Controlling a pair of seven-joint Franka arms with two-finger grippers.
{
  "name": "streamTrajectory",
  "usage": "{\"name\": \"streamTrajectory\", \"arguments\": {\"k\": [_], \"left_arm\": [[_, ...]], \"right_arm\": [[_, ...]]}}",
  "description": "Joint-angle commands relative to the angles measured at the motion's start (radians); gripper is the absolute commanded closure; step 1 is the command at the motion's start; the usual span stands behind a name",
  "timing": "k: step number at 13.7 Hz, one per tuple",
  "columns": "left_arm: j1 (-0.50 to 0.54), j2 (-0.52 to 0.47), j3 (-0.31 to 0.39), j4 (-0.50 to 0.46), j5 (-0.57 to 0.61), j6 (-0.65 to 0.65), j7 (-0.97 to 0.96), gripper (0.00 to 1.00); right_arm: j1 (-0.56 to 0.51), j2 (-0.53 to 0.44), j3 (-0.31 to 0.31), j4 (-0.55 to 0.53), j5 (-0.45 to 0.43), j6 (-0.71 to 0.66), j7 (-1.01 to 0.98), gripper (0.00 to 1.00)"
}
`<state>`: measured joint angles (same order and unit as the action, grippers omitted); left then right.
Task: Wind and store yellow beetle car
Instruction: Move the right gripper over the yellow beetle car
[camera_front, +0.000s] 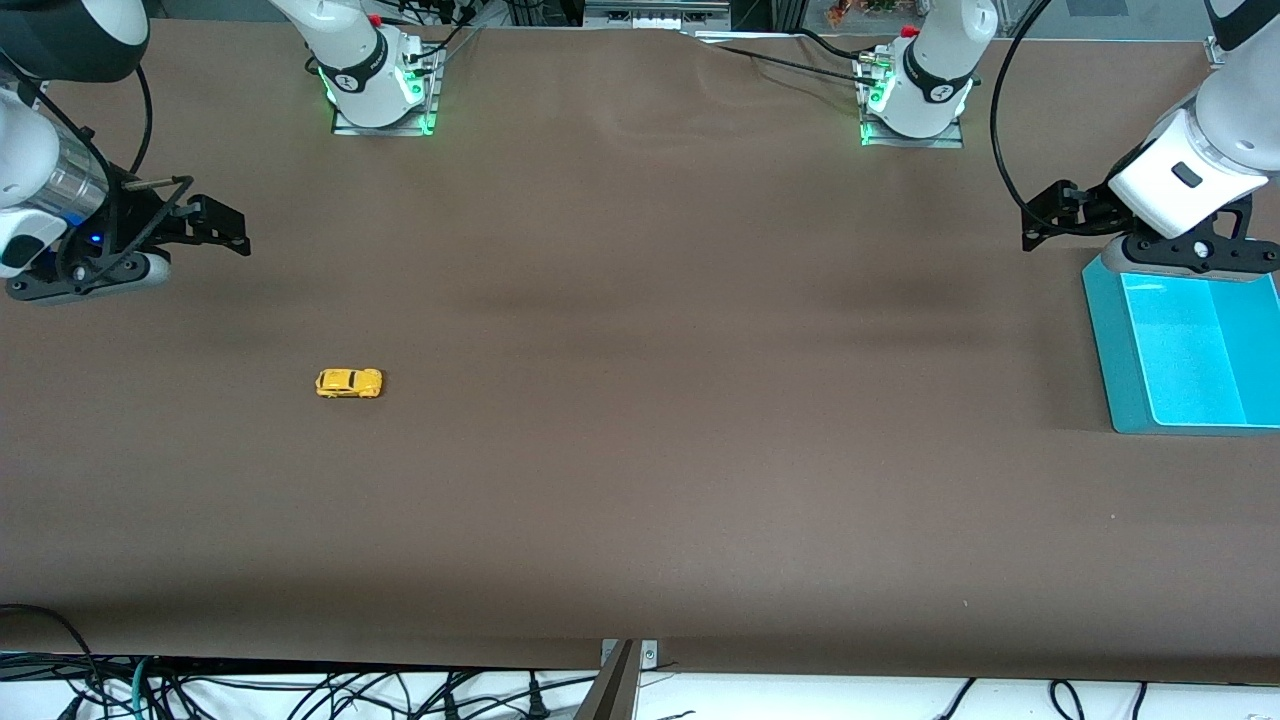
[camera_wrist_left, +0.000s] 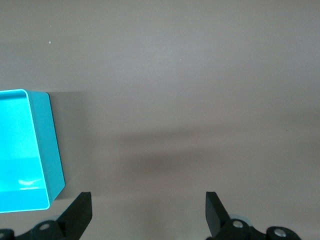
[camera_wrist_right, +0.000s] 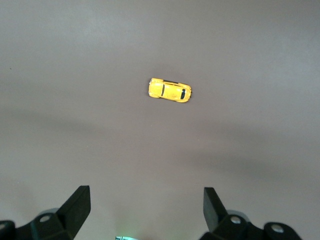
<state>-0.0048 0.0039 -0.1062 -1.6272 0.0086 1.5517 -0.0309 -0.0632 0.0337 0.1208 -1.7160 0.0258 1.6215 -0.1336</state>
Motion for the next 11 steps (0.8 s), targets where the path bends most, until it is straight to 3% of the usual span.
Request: {"name": "streamTrajectory", "arguments": {"k": [1, 8, 11], "left_arm": [[0.002, 0.016, 0.0, 0.035, -0.019, -0.019, 0.008, 0.0], [0.006, 0.016, 0.0, 0.035, -0.019, -0.019, 0.009, 0.0], [0.005, 0.016, 0.0, 0.035, -0.019, -0.021, 0.009, 0.0]], "right_arm": [[0.011, 0.0, -0.01, -0.066, 0.0, 0.066, -0.038, 0.0], [0.01, 0.026, -0.013, -0.287, -0.003, 0.371, -0.204, 0.0], [0.008, 0.081, -0.015, -0.339, -0.004, 0.475, -0.32, 0.0]]}}
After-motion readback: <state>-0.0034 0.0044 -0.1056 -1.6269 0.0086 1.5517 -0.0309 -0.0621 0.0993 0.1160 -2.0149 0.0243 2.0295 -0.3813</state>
